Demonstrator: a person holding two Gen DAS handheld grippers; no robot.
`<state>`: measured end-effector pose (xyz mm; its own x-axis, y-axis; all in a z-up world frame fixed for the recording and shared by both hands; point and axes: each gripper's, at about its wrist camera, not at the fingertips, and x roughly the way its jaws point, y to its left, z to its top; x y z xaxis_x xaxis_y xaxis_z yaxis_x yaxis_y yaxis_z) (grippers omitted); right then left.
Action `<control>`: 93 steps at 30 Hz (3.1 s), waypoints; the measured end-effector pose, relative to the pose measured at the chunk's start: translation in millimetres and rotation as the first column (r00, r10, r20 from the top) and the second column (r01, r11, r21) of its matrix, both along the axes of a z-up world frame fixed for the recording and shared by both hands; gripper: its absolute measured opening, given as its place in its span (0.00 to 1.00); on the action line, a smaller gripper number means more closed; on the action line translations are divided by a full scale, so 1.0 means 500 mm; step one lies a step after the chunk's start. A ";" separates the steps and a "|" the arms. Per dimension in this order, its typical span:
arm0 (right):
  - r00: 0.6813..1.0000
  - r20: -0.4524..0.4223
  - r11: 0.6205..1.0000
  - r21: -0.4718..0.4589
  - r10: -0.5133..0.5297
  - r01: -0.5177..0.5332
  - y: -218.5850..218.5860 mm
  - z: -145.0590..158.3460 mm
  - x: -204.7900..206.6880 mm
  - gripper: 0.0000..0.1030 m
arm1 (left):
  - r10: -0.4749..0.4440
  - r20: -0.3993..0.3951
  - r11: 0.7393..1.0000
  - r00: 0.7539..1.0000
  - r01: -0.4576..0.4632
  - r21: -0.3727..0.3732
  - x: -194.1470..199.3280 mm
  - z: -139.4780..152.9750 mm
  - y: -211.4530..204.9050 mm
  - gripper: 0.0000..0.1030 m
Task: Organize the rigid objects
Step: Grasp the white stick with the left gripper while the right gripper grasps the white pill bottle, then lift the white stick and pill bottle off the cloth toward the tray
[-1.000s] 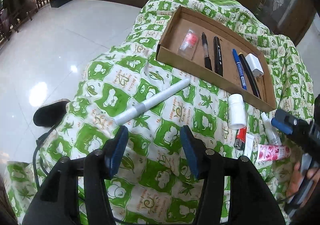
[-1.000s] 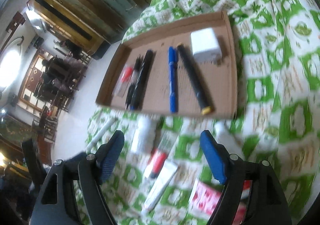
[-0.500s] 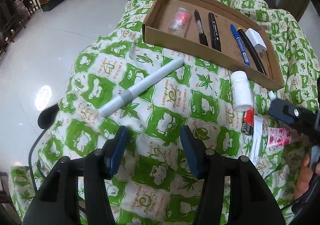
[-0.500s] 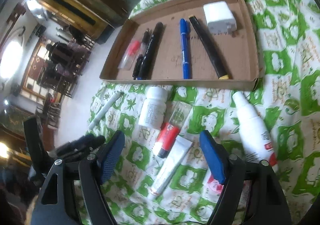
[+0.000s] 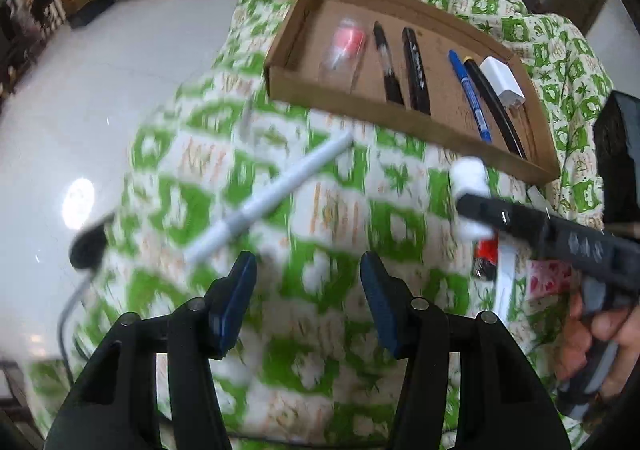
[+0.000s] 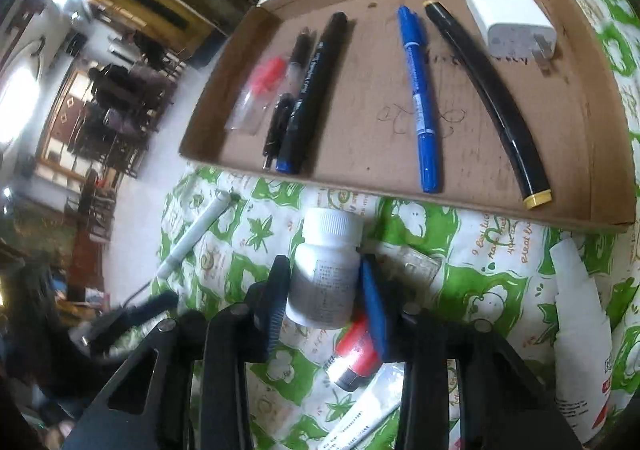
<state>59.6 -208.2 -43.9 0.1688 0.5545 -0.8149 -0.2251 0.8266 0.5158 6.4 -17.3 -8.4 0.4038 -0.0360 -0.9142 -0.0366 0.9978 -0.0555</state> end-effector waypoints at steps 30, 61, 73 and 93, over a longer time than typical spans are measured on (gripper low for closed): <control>0.992 -0.117 0.999 0.001 0.045 -0.045 -0.018 -0.014 -0.061 0.31 | -0.040 -0.139 0.996 0.989 0.029 -0.081 0.003 -0.066 -0.029 0.10; 0.995 -0.070 0.997 -0.023 0.069 -0.071 0.000 0.002 -0.079 0.29 | -0.012 -0.085 0.998 0.996 0.007 -0.055 -0.013 -0.075 -0.039 0.10; 0.997 -0.032 0.997 -0.012 0.073 -0.074 -0.005 0.016 -0.078 0.29 | -0.005 -0.030 0.996 1.000 0.003 -0.087 -0.027 -0.047 -0.029 0.10; 0.999 -0.001 0.998 0.051 0.042 -0.041 -0.033 0.053 -0.069 0.29 | 0.013 -0.014 0.996 1.000 -0.014 -0.086 -0.033 -0.043 -0.034 0.10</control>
